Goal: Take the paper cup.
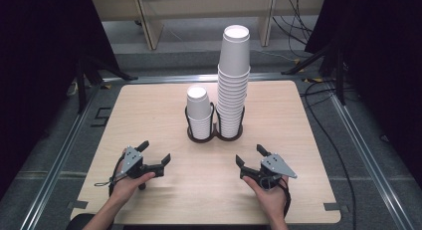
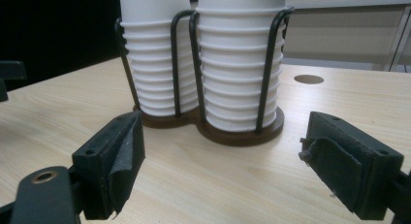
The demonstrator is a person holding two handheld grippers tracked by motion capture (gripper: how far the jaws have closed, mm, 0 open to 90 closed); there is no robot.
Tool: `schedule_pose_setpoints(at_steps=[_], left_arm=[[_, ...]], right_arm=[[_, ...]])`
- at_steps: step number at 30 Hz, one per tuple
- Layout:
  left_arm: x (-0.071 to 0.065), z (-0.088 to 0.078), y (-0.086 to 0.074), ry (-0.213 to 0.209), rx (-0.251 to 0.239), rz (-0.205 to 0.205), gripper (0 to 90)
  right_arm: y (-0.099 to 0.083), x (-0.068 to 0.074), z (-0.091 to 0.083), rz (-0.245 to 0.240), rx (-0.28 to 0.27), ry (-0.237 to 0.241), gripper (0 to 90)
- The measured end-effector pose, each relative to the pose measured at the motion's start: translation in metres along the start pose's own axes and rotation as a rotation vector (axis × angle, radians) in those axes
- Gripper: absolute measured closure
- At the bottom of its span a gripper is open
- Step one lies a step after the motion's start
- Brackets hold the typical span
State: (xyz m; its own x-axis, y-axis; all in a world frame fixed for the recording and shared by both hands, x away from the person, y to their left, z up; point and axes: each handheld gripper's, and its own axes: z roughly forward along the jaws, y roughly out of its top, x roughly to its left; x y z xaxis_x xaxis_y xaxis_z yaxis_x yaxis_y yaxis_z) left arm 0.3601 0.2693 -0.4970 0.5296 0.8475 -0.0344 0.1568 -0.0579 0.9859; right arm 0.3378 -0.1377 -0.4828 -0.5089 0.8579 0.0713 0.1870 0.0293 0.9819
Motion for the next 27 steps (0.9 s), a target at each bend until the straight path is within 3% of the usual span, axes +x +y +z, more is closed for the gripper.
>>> schedule_pose_setpoints(at_steps=[2,3,5,6,9,12,13,15,16,20,22,23,24,25,26,27], left_arm=[[0.001,0.004,0.0,-0.009,-0.02,0.005,0.0],[0.001,0.004,0.001,-0.004,-0.007,0.005,0.0],[0.002,0.006,0.003,0.003,0.002,-0.002,0.0],[0.003,0.01,0.002,-0.005,-0.022,-0.009,0.0],[0.004,0.011,0.002,0.001,0.009,0.0,0.0],[0.004,0.014,0.002,-0.012,-0.016,0.015,0.0],[0.003,0.013,0.002,-0.005,0.009,0.016,0.0],[0.003,0.013,0.002,-0.005,0.008,0.019,0.0],[0.003,0.013,0.002,-0.006,0.008,0.02,0.0],[0.004,0.014,0.002,-0.022,-0.017,0.03,0.0],[0.003,0.012,0.003,-0.012,0.009,0.03,0.0],[0.003,0.013,0.003,-0.012,0.008,0.029,0.0],[0.003,0.013,0.003,-0.013,0.008,0.029,0.0],[0.003,0.013,0.003,-0.013,0.009,0.028,0.0],[0.003,0.013,0.002,-0.012,0.008,0.022,0.0],[0.004,0.015,0.002,-0.024,-0.017,0.022,0.0]], right_arm=[[0.004,0.002,-0.002,0.005,0.021,-0.005,15.4],[0.005,0.001,0.0,-0.008,-0.015,0.009,15.4],[0.009,0.001,0.0,0.012,-0.016,0.019,15.4],[0.012,0.0,-0.001,0.01,-0.01,0.012,15.4],[0.017,-0.003,0.001,0.015,-0.004,-0.001,15.5],[0.029,-0.006,0.003,0.013,-0.016,-0.007,15.5],[0.031,-0.007,0.005,-0.01,-0.039,0.002,15.5],[0.035,-0.007,0.006,0.002,-0.049,0.01,15.6],[0.04,-0.008,0.007,0.003,-0.038,0.004,15.6],[0.06,-0.011,0.015,-0.018,-0.081,-0.003,15.9],[0.071,-0.011,0.019,0.023,-0.088,0.022,15.9],[0.077,-0.014,0.021,-0.01,-0.098,0.01,15.9],[0.083,-0.013,0.023,0.018,-0.094,0.016,15.9],[0.092,-0.016,0.026,-0.015,-0.11,0.007,16.0],[0.092,-0.016,0.026,-0.015,-0.11,0.007,16.0],[0.097,-0.014,0.029,0.013,-0.105,0.017,16.1]])
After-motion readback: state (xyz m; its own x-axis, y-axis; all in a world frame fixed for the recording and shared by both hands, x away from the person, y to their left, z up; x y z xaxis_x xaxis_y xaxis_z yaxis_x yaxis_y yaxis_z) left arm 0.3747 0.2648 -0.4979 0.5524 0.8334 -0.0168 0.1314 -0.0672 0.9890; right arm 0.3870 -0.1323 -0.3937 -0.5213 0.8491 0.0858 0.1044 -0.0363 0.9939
